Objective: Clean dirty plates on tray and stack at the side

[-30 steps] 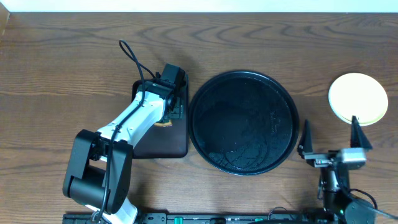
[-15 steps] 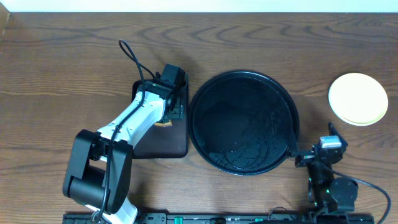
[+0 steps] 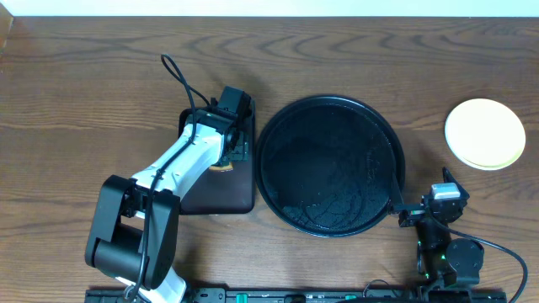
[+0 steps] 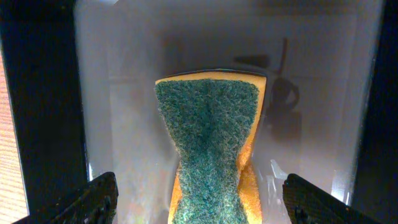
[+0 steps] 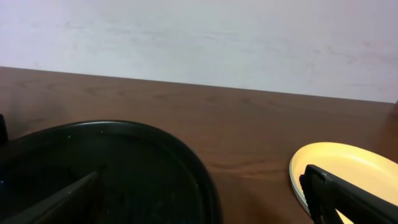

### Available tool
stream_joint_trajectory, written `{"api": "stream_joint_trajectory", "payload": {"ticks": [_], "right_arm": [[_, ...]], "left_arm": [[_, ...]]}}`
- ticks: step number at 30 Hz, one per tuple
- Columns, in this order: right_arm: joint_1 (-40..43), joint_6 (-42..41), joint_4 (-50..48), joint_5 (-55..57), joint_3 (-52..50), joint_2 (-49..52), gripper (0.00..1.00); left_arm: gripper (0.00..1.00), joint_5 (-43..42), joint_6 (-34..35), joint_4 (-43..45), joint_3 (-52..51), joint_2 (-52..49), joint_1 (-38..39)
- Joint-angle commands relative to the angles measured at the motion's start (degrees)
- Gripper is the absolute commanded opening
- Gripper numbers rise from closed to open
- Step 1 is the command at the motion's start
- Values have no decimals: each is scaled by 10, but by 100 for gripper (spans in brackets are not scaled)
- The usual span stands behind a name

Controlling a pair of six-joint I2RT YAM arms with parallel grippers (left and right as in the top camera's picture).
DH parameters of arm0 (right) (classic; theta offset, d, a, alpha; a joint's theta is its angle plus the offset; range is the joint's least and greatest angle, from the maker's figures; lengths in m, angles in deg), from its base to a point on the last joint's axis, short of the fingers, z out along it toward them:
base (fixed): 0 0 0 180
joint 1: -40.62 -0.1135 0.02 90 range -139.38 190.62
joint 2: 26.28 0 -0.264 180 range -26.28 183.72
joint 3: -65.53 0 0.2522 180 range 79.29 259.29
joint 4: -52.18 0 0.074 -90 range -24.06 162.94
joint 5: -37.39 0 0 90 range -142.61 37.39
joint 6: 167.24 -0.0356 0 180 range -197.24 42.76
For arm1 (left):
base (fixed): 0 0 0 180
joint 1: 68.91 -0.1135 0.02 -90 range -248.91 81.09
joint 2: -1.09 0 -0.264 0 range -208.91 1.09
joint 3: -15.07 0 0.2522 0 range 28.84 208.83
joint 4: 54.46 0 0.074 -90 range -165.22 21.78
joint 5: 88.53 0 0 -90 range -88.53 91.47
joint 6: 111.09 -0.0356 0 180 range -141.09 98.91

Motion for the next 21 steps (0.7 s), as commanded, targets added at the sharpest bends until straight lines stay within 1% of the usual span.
{"api": "stream_joint_trajectory", "payload": {"ticks": [1,8,11,15,17,21], "right_arm": [[5,3,3,5,-1,-2,99],[5,3,3,5,-1,-2,99],[5,3,3,5,-1,-2,99],[5,3,3,5,-1,-2,99],[5,3,3,5,-1,-2,99],[5,3,3,5,-1,-2,99]], "left_arm": [[85,9,-1,-1,-1,1,-3],[85,9,-1,-1,-1,1,-3],[86,30,-2,-1,-1,0,-3],[86,30,-2,-2,-1,7,-2],[85,30,-2,-3,-1,29,-2],[86,32,-2,-3,-1,111,-2]]}}
